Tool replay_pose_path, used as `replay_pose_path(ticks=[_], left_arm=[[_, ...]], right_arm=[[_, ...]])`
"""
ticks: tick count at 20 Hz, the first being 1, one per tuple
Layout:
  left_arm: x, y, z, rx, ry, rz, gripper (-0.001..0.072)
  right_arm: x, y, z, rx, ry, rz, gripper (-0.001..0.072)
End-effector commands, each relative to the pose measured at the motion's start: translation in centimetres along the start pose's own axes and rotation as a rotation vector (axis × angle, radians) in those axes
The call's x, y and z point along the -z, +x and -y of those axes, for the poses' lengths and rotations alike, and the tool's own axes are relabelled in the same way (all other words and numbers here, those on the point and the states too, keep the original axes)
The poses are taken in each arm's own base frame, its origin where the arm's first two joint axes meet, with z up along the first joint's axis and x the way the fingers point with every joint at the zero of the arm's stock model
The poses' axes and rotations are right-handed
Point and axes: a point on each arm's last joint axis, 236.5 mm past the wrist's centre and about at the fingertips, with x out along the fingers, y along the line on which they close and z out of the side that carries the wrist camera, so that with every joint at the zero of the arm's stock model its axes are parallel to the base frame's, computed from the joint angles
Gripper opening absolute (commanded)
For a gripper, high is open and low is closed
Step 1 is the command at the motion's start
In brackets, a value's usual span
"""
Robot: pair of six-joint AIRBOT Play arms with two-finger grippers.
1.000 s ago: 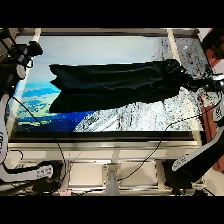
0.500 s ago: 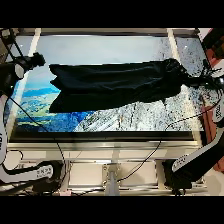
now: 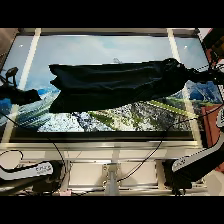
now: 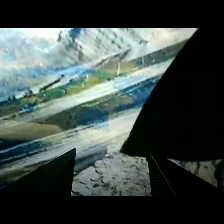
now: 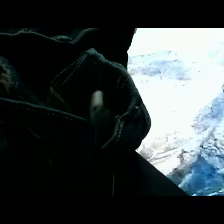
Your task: Fold the clothes and pants, and hang the long-sleeved shirts on hangers.
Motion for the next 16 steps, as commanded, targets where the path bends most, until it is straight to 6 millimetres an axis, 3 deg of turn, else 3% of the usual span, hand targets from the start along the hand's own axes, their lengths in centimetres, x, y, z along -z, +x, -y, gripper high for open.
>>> replay_pose_path(ticks=[1,5,11,16], left_arm=[[3.0,0.4,1.2,0.215,0.015,-0.029,0.0474],[5.2,2.9,1.5,0.26,0.096,-0.096,0.0482],[5.8,6.3,2.5,0.311,0.136,-0.153,0.0492],[4.0,8.9,2.6,0.252,0.176,-0.1,0.0492]], right_arm=[[0.2,-0.2,-0.2,-0.006,-0.003,-0.011,0.0042],[0.3,-0.2,-0.3,-0.007,0.023,-0.014,0.0042],[0.5,-0.2,-0.4,-0.014,0.049,-0.024,0.0043],[0.7,-0.2,-0.5,-0.017,0.054,-0.032,0.0043]])
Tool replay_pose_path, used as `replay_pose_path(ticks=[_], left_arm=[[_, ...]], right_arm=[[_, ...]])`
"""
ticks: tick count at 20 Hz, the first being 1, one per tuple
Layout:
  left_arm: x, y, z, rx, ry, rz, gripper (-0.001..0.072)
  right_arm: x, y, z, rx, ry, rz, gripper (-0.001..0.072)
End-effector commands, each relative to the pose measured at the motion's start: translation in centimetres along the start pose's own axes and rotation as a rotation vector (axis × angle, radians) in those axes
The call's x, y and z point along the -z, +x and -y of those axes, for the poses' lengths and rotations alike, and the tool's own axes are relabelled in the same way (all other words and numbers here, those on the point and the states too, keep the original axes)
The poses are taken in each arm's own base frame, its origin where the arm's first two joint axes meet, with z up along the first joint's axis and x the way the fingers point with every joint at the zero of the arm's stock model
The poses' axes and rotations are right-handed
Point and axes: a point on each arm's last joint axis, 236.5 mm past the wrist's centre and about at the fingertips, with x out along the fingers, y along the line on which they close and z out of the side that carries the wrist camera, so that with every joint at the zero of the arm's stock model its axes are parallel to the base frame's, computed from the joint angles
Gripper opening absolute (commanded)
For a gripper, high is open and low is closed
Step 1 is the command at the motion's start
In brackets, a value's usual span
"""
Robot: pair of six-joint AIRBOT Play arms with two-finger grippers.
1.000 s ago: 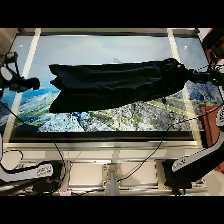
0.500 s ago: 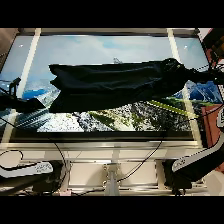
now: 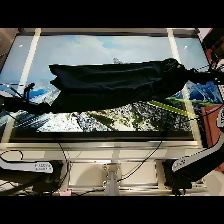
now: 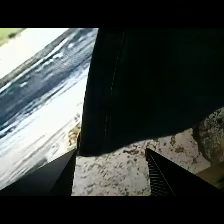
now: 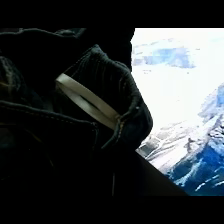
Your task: Fold the clothes and pants, and hang the long-sleeved shirts on hangers.
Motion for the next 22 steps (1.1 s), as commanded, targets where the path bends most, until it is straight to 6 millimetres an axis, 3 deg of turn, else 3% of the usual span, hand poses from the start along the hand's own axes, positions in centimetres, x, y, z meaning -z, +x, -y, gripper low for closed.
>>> replay_pose_path(ticks=[1,3,4,6,7,8,11,14,17,19,22], left_arm=[[-1.9,1.6,-1.2,-0.073,0.041,0.047,0.0491],[-2.4,2.5,-0.8,-0.075,0.057,0.048,0.0481],[-2.3,3.0,-0.4,-0.069,0.067,0.035,0.0399],[-2.0,3.7,0.6,-0.05,0.086,0.004,0.031],[-1.7,3.9,1.2,-0.037,0.095,-0.012,0.011],[-1.6,3.8,1.9,-0.015,0.097,-0.025,0.0041],[-3.0,1.9,5.1,0.099,0.107,-0.016,0.0041],[-7.2,-3.1,7.2,0.132,0.173,0.079,0.004],[-12.4,-10.2,8.7,0.075,0.207,0.275,0.004],[-14.3,-14.9,9.9,0.032,0.192,0.378,0.0039],[-15.0,-20.6,11.6,-0.008,0.144,0.498,0.0039]], right_arm=[[0.1,0.0,-0.1,-0.002,0.005,-0.004,0.0043],[0.1,0.0,-0.1,-0.004,0.006,-0.007,0.0043],[0.2,0.0,-0.1,-0.005,0.006,-0.009,0.0043],[0.5,-0.1,-0.4,-0.012,0.005,-0.023,0.0043],[0.7,-0.2,-0.5,-0.016,0.004,-0.03,0.0042],[0.7,-0.5,-0.7,-0.019,0.001,-0.035,0.0042],[-0.1,-2.5,-1.9,-0.022,-0.028,-0.012,0.0042],[-3.0,-7.1,-3.3,0.013,-0.041,0.069,0.0042],[-5.5,-12.8,-5.2,0.068,-0.063,0.14,0.0041],[-5.6,-16.1,-6.1,0.113,-0.086,0.134,0.0041],[-3.5,-19.9,-6.0,0.205,-0.127,0.05,0.0041]])
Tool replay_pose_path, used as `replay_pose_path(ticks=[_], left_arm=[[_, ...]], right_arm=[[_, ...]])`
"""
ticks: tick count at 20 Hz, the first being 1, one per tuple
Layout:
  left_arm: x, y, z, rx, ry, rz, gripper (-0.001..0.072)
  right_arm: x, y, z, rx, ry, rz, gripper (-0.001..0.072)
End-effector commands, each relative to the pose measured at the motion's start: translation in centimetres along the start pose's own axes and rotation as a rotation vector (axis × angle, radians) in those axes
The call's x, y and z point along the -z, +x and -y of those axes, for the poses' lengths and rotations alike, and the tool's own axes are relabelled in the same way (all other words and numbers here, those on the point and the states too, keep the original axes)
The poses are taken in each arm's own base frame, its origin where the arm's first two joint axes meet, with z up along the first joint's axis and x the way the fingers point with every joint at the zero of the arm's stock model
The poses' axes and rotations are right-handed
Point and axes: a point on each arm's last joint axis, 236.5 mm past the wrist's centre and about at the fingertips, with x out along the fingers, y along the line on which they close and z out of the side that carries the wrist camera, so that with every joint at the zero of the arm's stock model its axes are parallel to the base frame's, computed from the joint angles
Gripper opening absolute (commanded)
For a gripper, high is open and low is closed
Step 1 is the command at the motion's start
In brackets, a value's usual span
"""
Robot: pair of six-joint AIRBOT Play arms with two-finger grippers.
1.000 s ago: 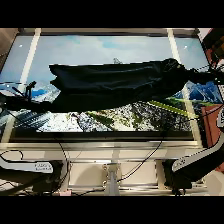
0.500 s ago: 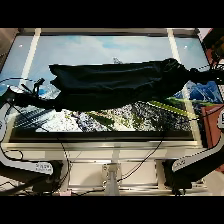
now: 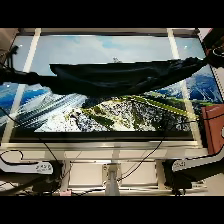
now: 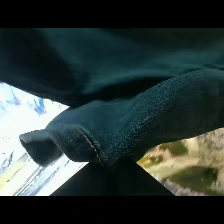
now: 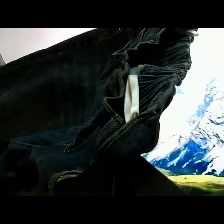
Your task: Fold the clothes and pants, and hang the long-sleeved shirts on hangers.
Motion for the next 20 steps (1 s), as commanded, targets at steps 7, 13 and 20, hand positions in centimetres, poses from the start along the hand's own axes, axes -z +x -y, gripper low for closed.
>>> replay_pose_path(ticks=[7,13,20], left_arm=[[4.9,-9.5,-2.1,-0.321,-0.186,-0.169,0.0038],[10.2,-7.3,-4.6,-0.307,-0.278,-0.431,0.0039],[16.2,-2.0,-6.6,-0.186,-0.488,-0.725,0.0039]], right_arm=[[7.7,-5.1,1.5,0.14,0.003,-0.321,0.0041],[15.1,-2.2,2.4,0.1,0.05,-0.576,0.0041],[25.3,-0.9,3.6,0.079,0.082,-0.912,0.0041]])
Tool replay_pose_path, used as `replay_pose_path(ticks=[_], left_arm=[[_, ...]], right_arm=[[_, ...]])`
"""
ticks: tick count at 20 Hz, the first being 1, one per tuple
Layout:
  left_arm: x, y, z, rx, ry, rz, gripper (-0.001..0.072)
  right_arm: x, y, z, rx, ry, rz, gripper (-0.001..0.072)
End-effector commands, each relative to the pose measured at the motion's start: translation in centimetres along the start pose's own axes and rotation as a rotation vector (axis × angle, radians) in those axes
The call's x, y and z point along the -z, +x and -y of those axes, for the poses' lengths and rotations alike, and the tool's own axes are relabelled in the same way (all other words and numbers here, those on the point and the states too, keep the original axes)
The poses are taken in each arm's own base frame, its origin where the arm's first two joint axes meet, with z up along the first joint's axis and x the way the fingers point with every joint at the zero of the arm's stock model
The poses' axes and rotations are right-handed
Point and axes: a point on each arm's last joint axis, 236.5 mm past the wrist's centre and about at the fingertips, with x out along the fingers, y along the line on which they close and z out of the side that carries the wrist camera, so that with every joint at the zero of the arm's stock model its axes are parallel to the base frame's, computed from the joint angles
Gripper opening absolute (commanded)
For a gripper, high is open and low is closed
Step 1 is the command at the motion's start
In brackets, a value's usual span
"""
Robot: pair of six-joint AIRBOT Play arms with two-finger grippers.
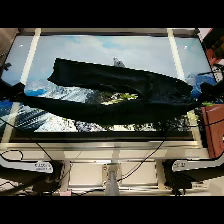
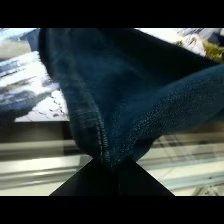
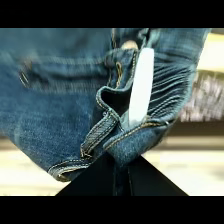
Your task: Fold the clothes and pants, and hang the long-sleeved shirts on hangers.
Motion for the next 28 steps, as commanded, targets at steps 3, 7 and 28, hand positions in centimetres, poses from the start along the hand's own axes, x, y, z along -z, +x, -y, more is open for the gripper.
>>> replay_pose_path(ticks=[3,7,28], left_arm=[[1.0,4.6,-1.3,0.041,-0.078,-0.19,0.0038],[1.9,4.9,-4.4,-0.072,-0.109,-0.24,0.0038],[0.1,4.2,2.1,0.549,-0.01,-0.045,0.0038]], right_arm=[[4.9,4.8,1.1,0.005,0.005,-0.228,0.0041],[7.0,6.7,1.2,-0.004,0.005,-0.315,0.0041],[9.8,10.8,1.6,-0.007,0.01,-0.401,0.0042]])
